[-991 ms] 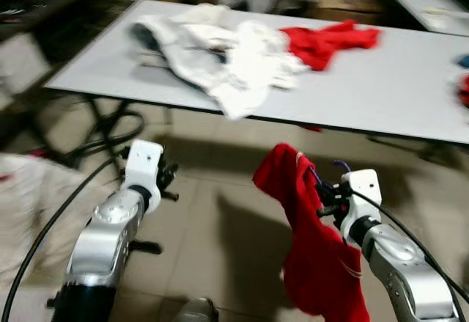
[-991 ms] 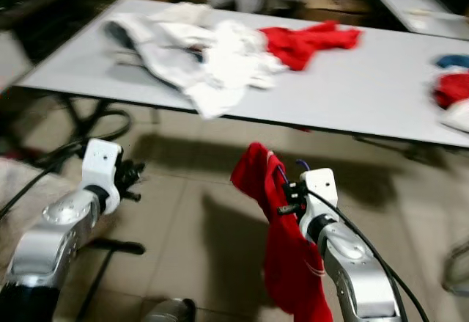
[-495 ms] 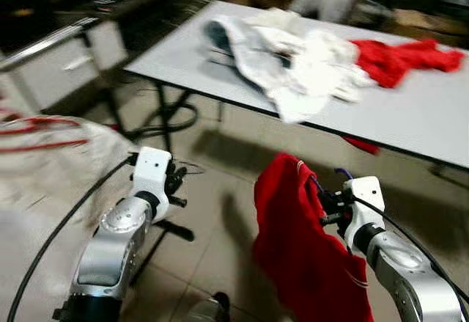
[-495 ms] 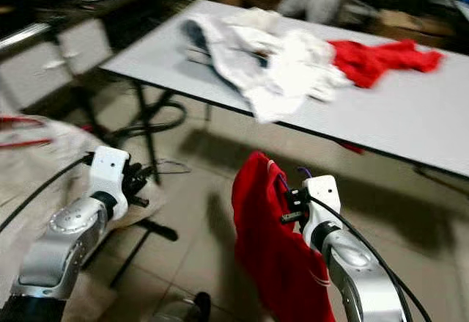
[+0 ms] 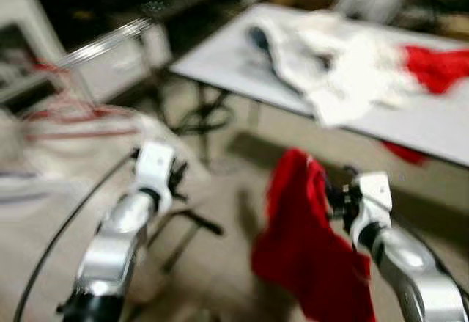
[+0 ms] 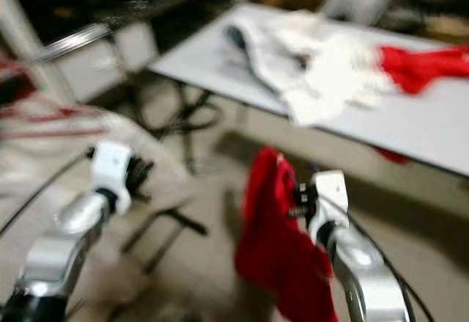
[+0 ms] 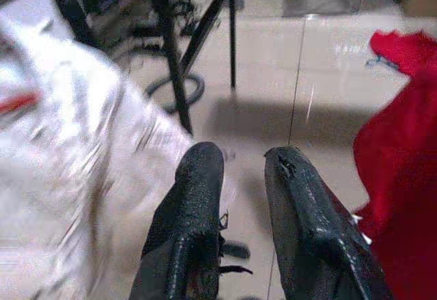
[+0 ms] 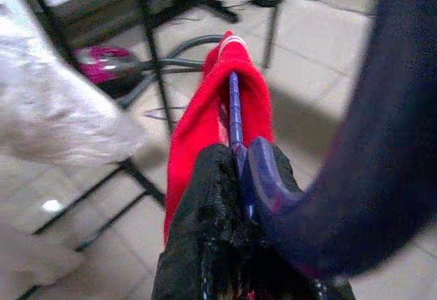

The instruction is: Hang hanger

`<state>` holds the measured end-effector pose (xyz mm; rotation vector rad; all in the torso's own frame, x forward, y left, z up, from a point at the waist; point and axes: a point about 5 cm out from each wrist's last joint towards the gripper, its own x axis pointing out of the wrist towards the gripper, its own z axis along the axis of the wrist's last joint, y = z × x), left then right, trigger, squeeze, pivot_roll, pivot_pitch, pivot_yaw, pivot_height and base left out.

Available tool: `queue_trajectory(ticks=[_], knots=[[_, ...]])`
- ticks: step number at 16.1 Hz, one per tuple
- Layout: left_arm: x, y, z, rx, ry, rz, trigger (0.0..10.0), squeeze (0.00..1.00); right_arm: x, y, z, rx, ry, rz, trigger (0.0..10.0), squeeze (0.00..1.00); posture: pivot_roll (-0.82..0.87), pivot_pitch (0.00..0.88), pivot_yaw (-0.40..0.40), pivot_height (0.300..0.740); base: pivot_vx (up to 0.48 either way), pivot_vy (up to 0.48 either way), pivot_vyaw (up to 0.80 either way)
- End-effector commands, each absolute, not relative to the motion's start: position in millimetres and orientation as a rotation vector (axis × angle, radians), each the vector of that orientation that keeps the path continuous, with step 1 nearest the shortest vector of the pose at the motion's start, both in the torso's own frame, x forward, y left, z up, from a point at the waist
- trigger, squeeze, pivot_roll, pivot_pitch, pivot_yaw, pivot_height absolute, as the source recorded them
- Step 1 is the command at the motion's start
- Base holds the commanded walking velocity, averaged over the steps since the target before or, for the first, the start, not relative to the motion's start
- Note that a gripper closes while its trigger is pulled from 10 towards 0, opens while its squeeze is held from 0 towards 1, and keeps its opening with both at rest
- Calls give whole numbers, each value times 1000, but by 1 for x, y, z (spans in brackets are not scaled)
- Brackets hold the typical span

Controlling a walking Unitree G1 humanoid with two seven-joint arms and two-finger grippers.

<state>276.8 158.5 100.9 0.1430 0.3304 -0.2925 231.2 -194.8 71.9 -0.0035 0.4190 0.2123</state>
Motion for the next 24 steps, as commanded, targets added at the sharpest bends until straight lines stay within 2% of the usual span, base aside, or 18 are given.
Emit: queue_trajectory(ticks=[1,4,7,10,13,14,15,16,18,21,24], knots=[[284,160,104,132,338,-299,10000,502,235,-192,86,-8,342,207,10000,0,51,0,37,740,0,0,769],[300,173,110,95,243,-189,10000,384,229,-194,86,-21,353,209,10000,0,25,0,64,740,0,0,777],[296,186,110,102,250,-107,10000,463,231,-190,86,-14,367,232,10000,0,70,0,30,740,0,0,781],[284,186,103,16,330,-230,10000,416,234,-185,83,-44,376,283,10000,0,79,0,10,740,0,0,779],[283,184,97,28,338,-197,10000,361,230,-188,84,-37,392,267,10000,0,69,0,6,740,0,0,779],[284,183,98,56,334,-187,10000,141,227,-191,80,-43,425,267,10000,0,85,0,-4,740,0,0,775],[281,182,101,59,342,-205,10000,43,224,-195,75,-63,461,277,10000,0,87,0,-3,740,0,0,781],[280,182,102,57,345,-216,10000,16,224,-196,74,-66,469,279,10000,0,84,0,2,740,0,0,781],[276,176,99,86,359,-324,10000,0,211,-210,62,-161,604,297,10000,0,48,0,31,740,0,0,722],[276,169,96,113,369,-367,10000,0,208,-218,63,-186,616,301,10000,0,44,0,36,740,0,0,706],[276,168,101,95,345,-342,10000,0,215,-195,77,-47,493,392,10000,0,58,0,25,740,0,0,788]])
